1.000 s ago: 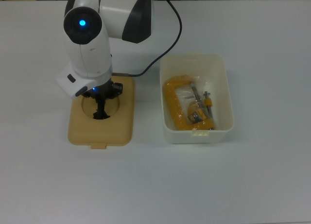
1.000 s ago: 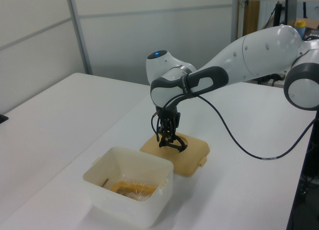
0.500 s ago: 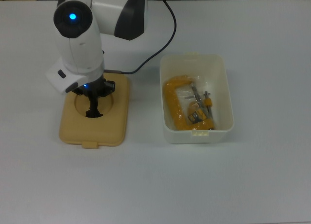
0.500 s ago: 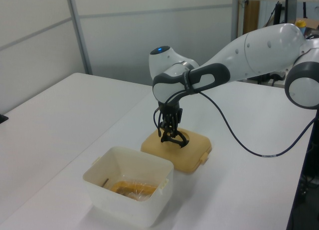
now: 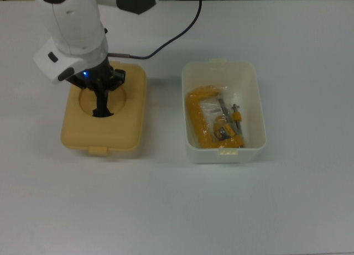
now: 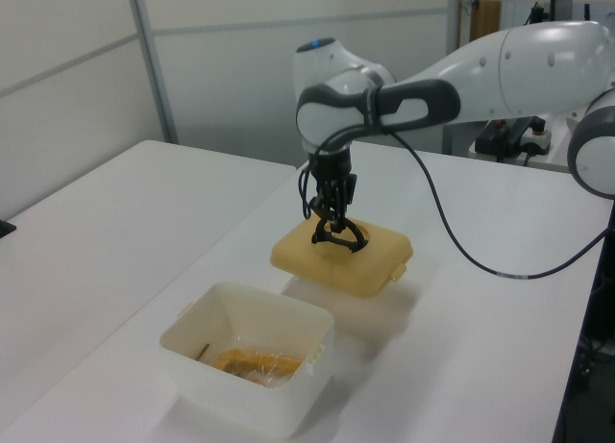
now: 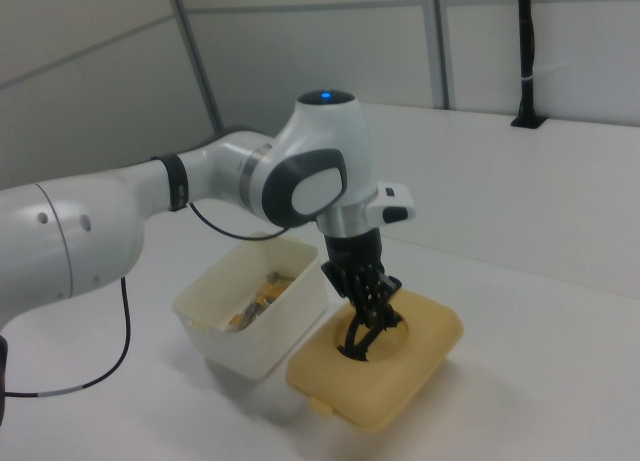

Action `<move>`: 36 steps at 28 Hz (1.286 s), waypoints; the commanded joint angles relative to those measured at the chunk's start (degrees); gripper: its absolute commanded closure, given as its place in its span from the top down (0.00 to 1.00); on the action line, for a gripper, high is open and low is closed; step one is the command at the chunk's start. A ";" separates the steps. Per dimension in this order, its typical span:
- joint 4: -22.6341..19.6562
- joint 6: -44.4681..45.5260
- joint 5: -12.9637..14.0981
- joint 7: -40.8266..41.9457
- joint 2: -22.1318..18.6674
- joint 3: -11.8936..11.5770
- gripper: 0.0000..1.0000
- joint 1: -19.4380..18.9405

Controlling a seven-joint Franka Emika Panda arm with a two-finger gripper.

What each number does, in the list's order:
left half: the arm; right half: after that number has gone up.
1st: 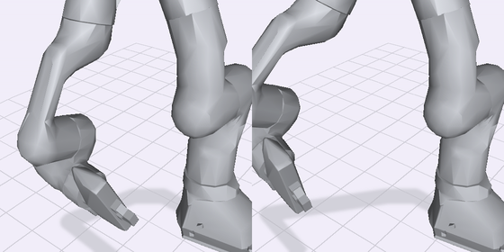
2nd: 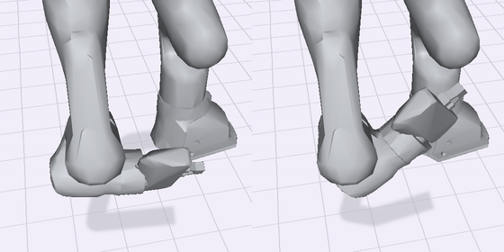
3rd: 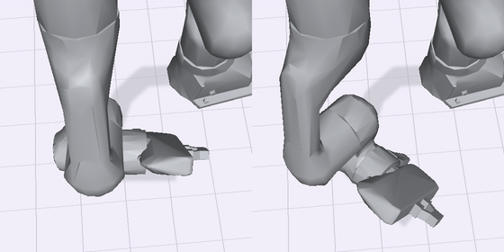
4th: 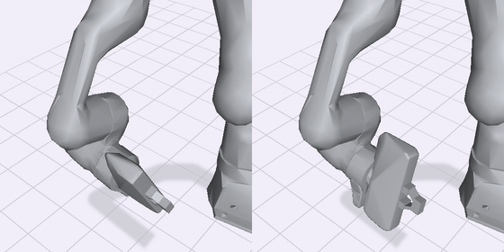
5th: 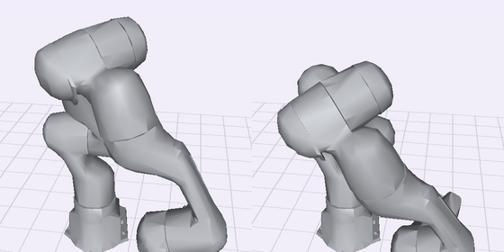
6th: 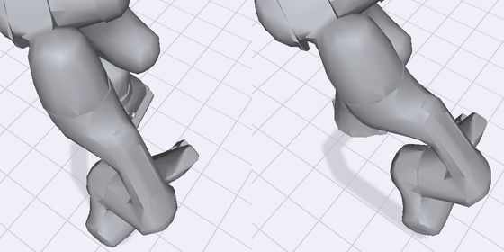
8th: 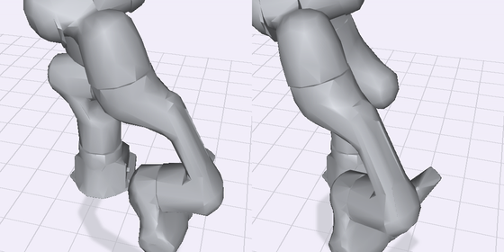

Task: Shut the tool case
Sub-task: 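Lift the tan lid up off the table by its handle, then carry the lid over the white box and lower it onto the rim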

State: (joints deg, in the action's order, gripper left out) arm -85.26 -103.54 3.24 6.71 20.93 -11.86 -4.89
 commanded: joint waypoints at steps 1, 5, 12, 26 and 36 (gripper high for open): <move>2.99 4.75 2.21 0.76 -1.24 -0.18 0.00 -0.48; 3.61 5.54 1.95 -2.05 -2.20 0.35 0.00 -0.65; 5.89 7.38 1.77 -6.80 -3.09 0.61 0.00 -2.76; 7.65 8.44 0.63 -14.70 -2.56 0.44 0.00 -13.04; 7.74 8.00 -0.51 -18.57 -1.42 0.53 0.00 -17.96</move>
State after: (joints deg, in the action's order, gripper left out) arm -78.31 -96.57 3.89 -9.96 18.91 -10.73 -21.04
